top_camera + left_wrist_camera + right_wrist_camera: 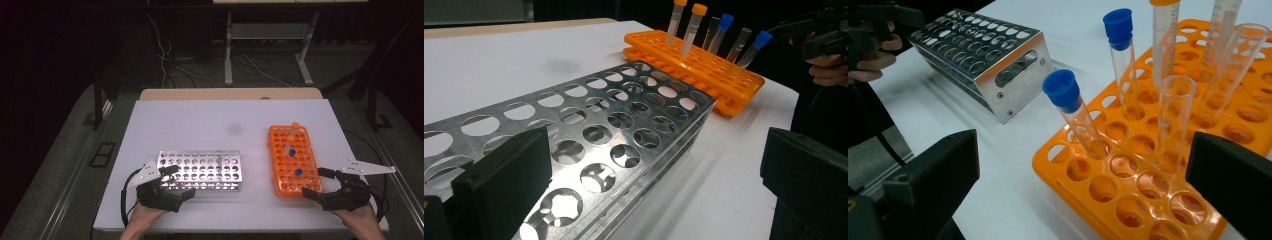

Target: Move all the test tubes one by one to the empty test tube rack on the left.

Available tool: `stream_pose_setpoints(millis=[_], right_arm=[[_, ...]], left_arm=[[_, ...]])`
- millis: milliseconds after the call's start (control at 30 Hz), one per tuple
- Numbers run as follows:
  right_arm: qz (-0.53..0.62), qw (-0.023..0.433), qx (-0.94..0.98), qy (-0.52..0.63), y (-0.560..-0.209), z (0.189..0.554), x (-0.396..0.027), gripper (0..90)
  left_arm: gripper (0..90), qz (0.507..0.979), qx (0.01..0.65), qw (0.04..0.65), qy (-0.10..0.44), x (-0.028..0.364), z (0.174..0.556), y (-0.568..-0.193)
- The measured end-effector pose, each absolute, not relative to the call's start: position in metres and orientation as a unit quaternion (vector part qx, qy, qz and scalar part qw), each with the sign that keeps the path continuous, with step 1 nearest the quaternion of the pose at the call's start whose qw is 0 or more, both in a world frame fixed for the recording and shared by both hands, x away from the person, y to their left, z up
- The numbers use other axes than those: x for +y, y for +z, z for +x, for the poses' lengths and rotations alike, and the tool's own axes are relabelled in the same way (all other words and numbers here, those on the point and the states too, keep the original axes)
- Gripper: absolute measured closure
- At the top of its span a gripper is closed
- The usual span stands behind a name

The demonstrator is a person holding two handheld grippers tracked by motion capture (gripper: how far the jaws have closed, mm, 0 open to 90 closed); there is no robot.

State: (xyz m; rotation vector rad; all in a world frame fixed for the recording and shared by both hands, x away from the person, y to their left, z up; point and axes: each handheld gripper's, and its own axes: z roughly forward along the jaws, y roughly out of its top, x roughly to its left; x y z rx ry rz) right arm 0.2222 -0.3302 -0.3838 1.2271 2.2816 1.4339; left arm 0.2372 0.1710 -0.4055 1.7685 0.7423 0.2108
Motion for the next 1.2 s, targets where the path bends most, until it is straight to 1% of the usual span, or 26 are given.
stream_pose_setpoints(millis=[600,933,1200], right_arm=[[0.426,0.097,0.772,0.461,-0.379,0.233,-0.347,0.5],[0.422,0.096,0.786,0.441,-0.374,0.253,-0.354,0.5],[0.421,0.085,0.799,0.421,-0.379,0.266,-0.352,0.5]], left_arm=[[0.0,0.752,0.319,0.57,0.089,0.172,0.235,-0.405],[0.0,0.751,0.32,0.571,0.09,0.173,0.235,-0.405],[0.0,0.751,0.32,0.57,0.09,0.173,0.235,-0.405]])
